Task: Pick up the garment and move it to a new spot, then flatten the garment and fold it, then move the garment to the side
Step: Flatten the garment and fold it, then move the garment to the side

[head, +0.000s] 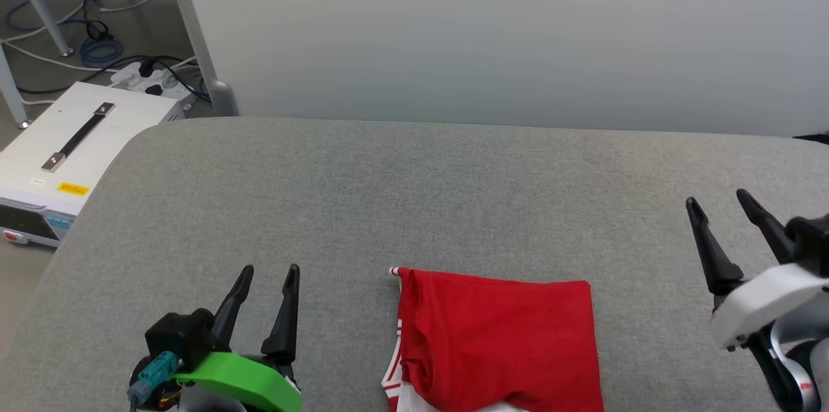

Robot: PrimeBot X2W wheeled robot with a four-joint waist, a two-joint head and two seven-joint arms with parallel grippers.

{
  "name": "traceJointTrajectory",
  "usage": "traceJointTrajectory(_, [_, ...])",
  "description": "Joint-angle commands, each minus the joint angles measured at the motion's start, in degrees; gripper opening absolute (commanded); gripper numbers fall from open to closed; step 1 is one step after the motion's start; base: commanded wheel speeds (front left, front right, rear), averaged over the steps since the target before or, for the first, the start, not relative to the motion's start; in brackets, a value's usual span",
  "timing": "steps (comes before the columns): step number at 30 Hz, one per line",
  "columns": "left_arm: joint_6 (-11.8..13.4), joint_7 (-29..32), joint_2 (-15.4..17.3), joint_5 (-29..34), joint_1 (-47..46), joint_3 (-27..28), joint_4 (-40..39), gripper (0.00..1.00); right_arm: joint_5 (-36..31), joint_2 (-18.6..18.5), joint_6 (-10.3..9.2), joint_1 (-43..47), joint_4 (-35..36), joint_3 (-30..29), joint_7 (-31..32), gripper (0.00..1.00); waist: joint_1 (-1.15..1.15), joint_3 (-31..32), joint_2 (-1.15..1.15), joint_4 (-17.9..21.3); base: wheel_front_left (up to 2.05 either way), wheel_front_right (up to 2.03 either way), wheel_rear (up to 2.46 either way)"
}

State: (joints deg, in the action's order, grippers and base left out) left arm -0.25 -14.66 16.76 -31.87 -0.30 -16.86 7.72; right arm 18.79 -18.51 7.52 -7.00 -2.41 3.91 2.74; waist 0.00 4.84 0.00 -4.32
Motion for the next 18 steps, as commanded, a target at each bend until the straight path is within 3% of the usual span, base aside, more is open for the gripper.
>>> traceJointTrajectory(1, [-0.49, -0.34, -0.79, 0.96, 1.25, 0.91, -0.7, 1.0, -0.98, 0.18, -0.03, 2.15, 1.58, -1.11, -1.45, 1.0, 0.0, -0.32, 0.0, 0.35, 0.0, 0.0, 0.0])
traceJointTrajectory(9, [-3.36, -0.34, -4.26, 5.01, 2.98, 5.34, -3.41, 1.0, -4.22, 5.8, -0.03, 10.41, 6.66, -6.2, -8.28, 1.0, 0.0, -1.22, 0.0, 0.79, 0.0, 0.0, 0.0])
traceJointTrajectory(18, [-6.2, -0.34, -7.34, 8.72, 3.97, 7.92, -3.44, 1.0, -6.33, 11.56, -0.03, 14.41, 6.1, -7.53, -12.37, 1.0, 0.0, -1.74, 0.0, 0.66, 0.0, 0.0, 0.0])
